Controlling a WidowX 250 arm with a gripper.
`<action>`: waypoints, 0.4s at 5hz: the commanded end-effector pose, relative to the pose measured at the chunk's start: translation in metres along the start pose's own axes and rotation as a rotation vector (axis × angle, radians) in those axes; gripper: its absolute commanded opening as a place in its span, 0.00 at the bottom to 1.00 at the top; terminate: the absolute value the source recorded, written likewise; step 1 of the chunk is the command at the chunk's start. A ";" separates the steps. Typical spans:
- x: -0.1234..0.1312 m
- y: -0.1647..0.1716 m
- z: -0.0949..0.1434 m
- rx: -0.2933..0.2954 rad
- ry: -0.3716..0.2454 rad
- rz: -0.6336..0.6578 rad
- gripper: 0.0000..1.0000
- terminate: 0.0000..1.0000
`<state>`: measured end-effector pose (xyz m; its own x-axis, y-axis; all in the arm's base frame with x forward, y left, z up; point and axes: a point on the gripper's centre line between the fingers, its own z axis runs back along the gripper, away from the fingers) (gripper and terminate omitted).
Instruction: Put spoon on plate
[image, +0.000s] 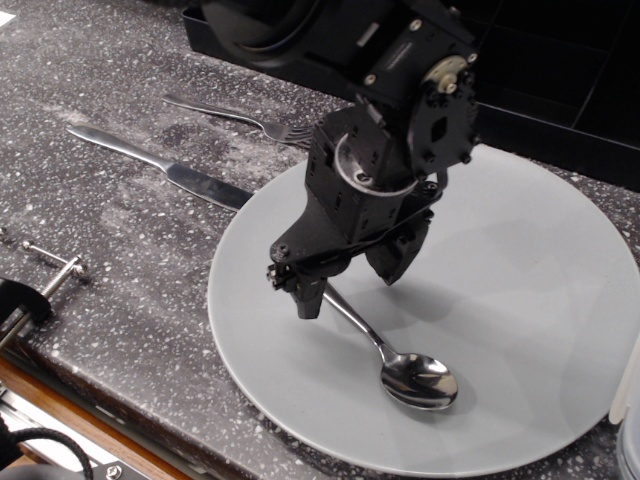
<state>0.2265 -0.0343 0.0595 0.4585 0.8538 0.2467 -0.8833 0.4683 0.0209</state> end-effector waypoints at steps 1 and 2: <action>0.001 -0.002 0.002 -0.022 -0.006 0.021 1.00 0.00; 0.001 -0.002 0.002 -0.022 -0.006 0.021 1.00 1.00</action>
